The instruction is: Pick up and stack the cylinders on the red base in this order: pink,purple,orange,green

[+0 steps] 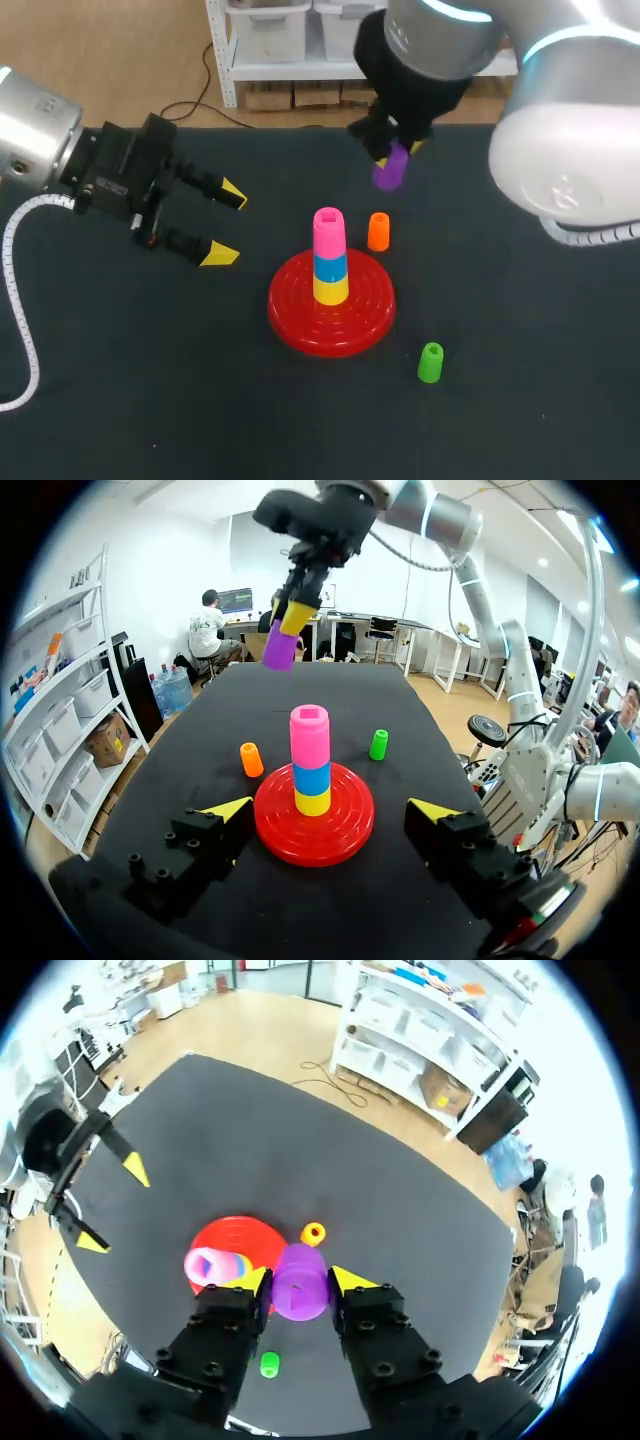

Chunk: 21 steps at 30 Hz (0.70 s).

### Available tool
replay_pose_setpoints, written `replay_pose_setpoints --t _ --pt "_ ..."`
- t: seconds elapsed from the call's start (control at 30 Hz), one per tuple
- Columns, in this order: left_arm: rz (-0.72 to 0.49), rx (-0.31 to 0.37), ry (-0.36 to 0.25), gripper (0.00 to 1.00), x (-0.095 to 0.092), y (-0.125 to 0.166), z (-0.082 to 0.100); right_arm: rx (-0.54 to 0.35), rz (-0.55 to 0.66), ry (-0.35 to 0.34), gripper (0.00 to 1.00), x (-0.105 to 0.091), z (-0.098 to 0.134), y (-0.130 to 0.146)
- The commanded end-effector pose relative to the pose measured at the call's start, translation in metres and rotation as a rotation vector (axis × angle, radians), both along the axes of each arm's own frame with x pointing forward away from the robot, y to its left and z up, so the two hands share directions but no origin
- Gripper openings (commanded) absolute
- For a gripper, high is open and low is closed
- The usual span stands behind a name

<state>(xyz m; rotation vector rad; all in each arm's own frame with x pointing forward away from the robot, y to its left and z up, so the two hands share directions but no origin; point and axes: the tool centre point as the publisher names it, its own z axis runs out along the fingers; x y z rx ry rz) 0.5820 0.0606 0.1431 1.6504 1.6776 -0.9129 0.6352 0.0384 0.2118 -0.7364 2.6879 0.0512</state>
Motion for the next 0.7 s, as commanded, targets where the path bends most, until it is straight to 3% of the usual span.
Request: replay_pose_setpoints --t 0.03,0.47,0.7 --pt "0.000 -0.003 -0.003 1.00 0.000 0.001 -0.001 0.007 0.040 0.013 0.00 -0.001 0.010 0.008" --pt "0.000 -0.003 -0.003 1.00 0.000 0.001 -0.001 -0.003 0.252 0.100 0.00 -0.017 -0.003 0.053" --pt "0.000 -0.003 -0.003 1.00 0.000 0.001 -0.001 -0.003 0.316 0.133 0.00 -0.025 -0.010 0.063"
